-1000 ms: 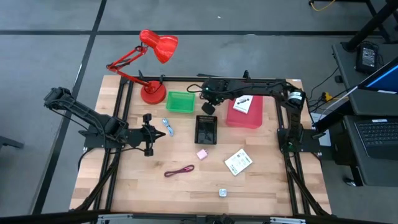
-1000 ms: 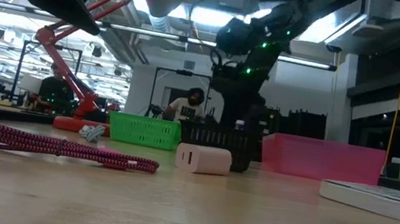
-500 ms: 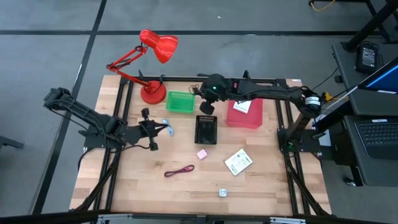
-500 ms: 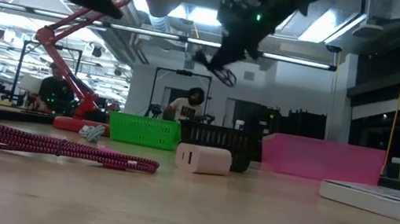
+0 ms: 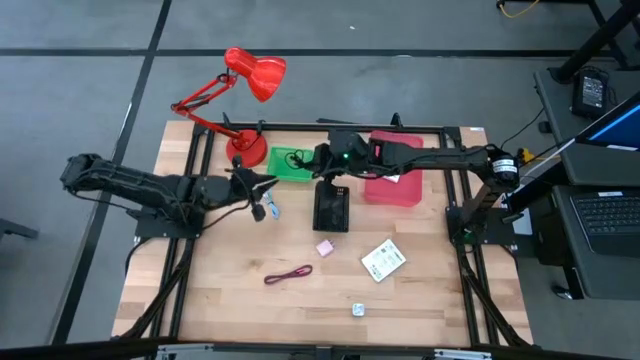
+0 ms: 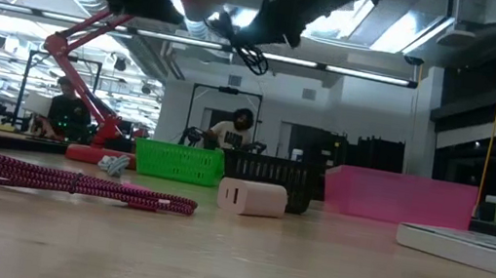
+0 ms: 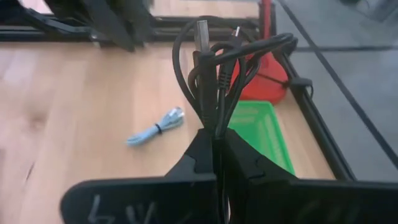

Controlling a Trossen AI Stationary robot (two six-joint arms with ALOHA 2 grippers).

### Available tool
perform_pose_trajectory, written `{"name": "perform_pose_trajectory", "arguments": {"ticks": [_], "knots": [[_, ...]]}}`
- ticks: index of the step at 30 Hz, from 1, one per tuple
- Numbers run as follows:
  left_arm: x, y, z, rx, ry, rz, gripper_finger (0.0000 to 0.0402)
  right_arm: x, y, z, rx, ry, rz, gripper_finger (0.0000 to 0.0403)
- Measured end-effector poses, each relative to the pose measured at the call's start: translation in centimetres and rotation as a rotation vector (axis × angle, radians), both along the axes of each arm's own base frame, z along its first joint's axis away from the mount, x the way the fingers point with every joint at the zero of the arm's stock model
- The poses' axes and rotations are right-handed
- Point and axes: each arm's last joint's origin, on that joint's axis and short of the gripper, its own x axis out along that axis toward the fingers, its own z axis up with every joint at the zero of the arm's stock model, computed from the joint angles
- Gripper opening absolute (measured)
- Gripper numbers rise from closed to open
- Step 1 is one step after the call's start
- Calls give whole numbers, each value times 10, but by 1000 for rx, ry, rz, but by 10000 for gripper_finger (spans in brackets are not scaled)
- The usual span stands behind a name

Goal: Pick and place items into bin
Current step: Put the black charger cable into the green bin

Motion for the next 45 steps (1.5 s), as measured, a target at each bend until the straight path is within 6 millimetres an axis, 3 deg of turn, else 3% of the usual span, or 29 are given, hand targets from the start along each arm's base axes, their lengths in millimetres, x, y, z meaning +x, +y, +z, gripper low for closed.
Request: {"name": "perform_pose_trajectory", "arguments": {"ticks": [8,15,24,37,45], "knots": [[5,11,13,3,-120,-132,132,7,22,8,-30,-90,103,0],[16,15,14,-6,-174,-208,154,11,23,13,-11,-166,160,0],[36,20,8,64,-217,-232,151,12,25,13,-11,-171,198,0],[30,20,18,108,-258,-259,135,11,24,14,-9,-165,197,1],[30,20,15,120,-217,-263,79,11,23,12,-8,-154,194,2]]}}
